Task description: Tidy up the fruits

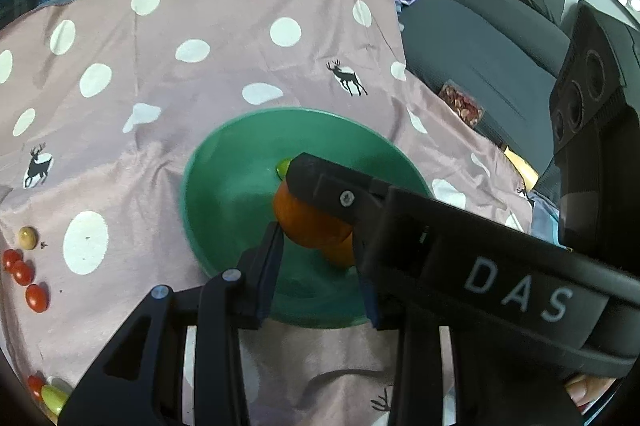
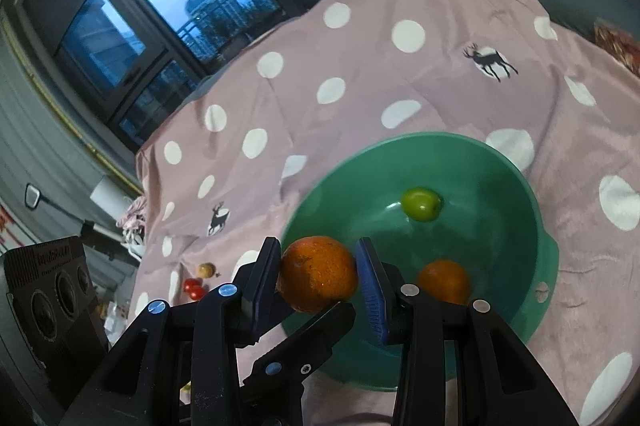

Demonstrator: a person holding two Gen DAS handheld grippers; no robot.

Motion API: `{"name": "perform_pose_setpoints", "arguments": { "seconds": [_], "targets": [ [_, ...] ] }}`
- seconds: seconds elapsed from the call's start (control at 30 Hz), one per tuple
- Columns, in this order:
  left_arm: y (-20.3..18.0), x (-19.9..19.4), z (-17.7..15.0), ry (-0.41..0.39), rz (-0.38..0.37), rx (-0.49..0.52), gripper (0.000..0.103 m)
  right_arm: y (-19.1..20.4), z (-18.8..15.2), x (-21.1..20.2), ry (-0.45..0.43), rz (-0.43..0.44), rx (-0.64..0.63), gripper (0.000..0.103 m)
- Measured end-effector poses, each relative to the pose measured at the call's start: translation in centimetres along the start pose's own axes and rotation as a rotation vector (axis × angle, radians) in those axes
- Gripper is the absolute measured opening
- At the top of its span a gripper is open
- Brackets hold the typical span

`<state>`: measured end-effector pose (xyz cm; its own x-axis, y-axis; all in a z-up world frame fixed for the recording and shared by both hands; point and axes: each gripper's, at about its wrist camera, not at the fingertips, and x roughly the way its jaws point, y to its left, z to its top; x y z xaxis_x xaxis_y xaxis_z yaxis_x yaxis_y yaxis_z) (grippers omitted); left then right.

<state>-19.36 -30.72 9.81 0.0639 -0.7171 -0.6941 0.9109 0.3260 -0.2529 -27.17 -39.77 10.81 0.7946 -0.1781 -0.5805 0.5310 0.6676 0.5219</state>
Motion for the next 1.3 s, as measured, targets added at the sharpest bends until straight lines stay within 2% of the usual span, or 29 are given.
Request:
{"name": "perform_pose_setpoints", "arguments": {
  "seconds": [0.6, 1.07, 1.13, 1.23, 1.3],
  "targets": [
    [-0.1, 2.8, 0.1, 0.096, -0.034, -0.018, 0.035, -2.3, 0.0, 1.3, 0.066, -0.066, 0.078, 0.041],
    [-0.1, 3.8, -0.1, 0.126, -0.029, -0.023, 0.034, -2.6, -0.1, 2.2, 0.095, -0.117, 0.074, 0.041],
    [-0.2, 3.5, 0.0, 0.109, -0.024, -0.024, 0.036, -2.5, 0.0, 2.1, 0.091, -0.134, 0.073, 0.041],
    [0.2, 2.7, 0.1, 0.090, -0.030, -0.043, 0.049, -2.6, 0.0, 1.9, 0.078, -0.126, 0.078, 0.041],
    [0.5, 1.7, 0.1, 0.067, -0.018, -0.043, 0.054, -2.4, 0.1, 1.5, 0.056, -0.143, 0.066, 0.041]
  ]
}}
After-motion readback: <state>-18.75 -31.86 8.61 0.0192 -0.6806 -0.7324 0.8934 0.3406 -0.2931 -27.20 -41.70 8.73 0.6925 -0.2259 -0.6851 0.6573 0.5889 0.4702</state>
